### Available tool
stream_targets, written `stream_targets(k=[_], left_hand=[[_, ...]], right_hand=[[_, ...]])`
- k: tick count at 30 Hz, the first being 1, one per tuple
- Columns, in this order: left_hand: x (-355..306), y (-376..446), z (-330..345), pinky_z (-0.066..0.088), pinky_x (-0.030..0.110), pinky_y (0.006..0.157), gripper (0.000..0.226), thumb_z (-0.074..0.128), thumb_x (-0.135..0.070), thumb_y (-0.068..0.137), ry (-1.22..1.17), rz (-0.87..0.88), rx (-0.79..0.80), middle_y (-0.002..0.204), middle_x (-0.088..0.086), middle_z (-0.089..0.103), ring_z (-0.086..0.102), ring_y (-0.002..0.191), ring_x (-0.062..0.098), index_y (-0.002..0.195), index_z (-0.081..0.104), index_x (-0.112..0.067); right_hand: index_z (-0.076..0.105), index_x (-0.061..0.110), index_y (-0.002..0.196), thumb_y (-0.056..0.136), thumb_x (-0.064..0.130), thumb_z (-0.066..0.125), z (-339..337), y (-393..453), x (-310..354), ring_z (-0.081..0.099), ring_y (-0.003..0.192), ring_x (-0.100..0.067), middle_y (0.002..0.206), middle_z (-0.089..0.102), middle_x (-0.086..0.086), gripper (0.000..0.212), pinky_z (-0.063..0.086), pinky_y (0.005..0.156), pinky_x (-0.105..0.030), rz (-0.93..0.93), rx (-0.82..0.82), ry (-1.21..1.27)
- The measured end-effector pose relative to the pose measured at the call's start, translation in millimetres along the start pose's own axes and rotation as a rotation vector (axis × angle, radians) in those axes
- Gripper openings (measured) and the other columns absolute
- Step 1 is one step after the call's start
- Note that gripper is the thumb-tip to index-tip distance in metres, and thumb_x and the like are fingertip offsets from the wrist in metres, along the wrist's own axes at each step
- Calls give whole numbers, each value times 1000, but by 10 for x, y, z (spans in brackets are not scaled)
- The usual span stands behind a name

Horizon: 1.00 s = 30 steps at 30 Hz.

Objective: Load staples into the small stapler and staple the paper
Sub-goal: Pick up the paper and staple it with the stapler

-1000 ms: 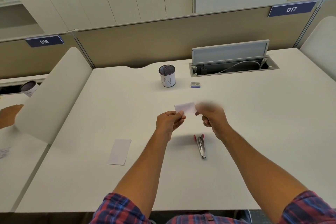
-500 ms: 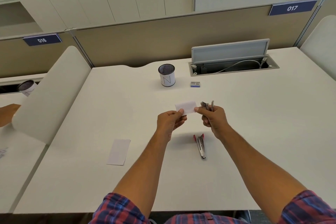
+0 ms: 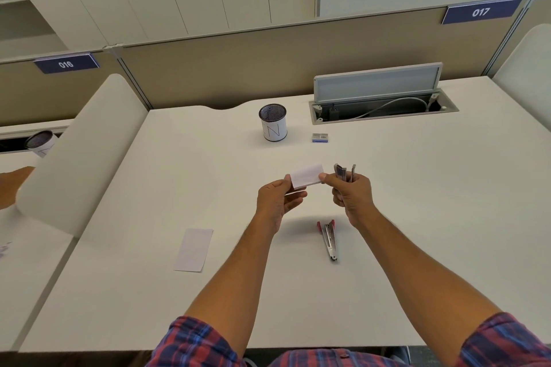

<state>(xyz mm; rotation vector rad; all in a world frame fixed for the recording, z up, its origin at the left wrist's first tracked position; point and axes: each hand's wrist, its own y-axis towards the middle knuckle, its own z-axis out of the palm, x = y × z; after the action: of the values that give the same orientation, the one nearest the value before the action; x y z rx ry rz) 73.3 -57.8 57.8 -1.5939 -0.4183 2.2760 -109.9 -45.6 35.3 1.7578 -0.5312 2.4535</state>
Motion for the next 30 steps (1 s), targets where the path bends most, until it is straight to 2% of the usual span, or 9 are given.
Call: stream_targets(k=[5,9,15,17,20,22,25,27,30], left_hand=[[15,18,7,61,29,64,48,76,-48,82,8,18,15,94,17,78,77,81,29,98,72,-3],[-16,41,42,62,31,66,59,75,-54,83,-25,-12,12,97,21,77,77,82,31,106,67,0],[23,39,36,61,24,68,15,80,-13,86,103,92,34,83,17,77,77,78,26,94,74,-1],[27,39,37,61,24,68,9,77,-7,87,135,122,19,79,16,77,76,75,24,91,74,0],[6,41,37,61,24,67,5,76,-5,88,164,158,-29,74,14,76,76,71,22,86,74,-1],[-16,54,24,60,24,66,9,75,-5,89,157,168,-74,73,13,76,75,69,21,86,71,2],[-54,69,8,60,24,64,11,73,-5,90,104,149,-109,73,14,75,74,65,19,91,68,4],[-63,64,1,61,24,64,7,73,-6,91,60,127,-111,73,13,75,73,66,18,90,70,0],[-64,55,11,61,24,64,6,73,-8,91,-23,75,-105,74,11,74,72,64,17,91,71,-3]], right_hand=[[65,5,77,75,12,88,20,-21,13,23,42,-14,49,33,4,24,24,43,-21,-8,-33,-33],[64,10,71,76,12,87,18,-22,9,27,41,-13,48,37,3,23,27,42,-21,-13,-48,-63],[61,13,66,76,10,87,36,-33,11,28,42,-13,50,38,4,28,26,44,-21,-10,-33,-73],[61,13,66,77,12,87,37,-40,13,28,43,-13,51,37,5,29,25,44,-22,-16,-9,-85],[60,13,69,78,24,89,15,-48,12,29,47,-13,56,36,2,32,25,45,-24,-46,42,-126],[64,5,78,78,45,85,14,-61,24,33,52,-14,63,43,-4,45,29,47,-25,-55,75,-167],[73,6,101,83,72,61,25,-47,36,45,61,-14,84,64,-5,69,39,55,-27,13,140,-245],[75,13,105,84,75,53,37,-47,36,51,66,-15,92,67,-3,69,44,60,-29,39,188,-321],[69,14,108,80,74,66,53,-82,7,68,72,-21,99,76,-6,66,53,59,-30,32,260,-321]])
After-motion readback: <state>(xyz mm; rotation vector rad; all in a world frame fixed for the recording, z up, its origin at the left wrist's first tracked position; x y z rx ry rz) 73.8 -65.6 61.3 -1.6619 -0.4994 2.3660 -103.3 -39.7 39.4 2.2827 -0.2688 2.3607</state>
